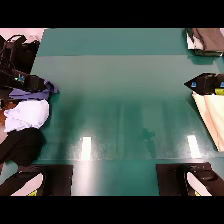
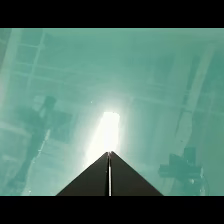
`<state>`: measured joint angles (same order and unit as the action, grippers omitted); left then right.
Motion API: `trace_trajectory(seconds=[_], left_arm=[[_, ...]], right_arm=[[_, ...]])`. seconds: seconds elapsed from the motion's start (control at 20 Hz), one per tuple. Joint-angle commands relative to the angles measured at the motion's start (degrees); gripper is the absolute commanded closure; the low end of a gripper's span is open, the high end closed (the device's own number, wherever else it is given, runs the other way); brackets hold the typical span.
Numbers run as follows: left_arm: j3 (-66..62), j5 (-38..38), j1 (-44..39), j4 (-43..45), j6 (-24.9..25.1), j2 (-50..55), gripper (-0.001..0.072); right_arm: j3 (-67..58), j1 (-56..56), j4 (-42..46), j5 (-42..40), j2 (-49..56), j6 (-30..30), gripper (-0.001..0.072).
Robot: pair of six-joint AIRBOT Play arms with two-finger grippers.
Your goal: Fold the shirts.
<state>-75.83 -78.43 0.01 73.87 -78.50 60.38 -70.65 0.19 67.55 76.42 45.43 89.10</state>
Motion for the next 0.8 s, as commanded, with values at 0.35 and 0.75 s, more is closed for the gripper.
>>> trace_trajectory(seconds=[0.35, 0.75], left_arm=[[0.0, 0.0, 0.0, 0.0, 0.0, 0.0, 0.0682], [0.0, 2.8, 0.0, -1.1, -0.1, 0.0, 0.0681]], right_arm=[[0.0, 0.0, -0.1, 0.2, -0.1, 0.0, 0.0687], [0.0, 0.0, 0.0, 0.1, -0.1, 0.0, 0.0687]])
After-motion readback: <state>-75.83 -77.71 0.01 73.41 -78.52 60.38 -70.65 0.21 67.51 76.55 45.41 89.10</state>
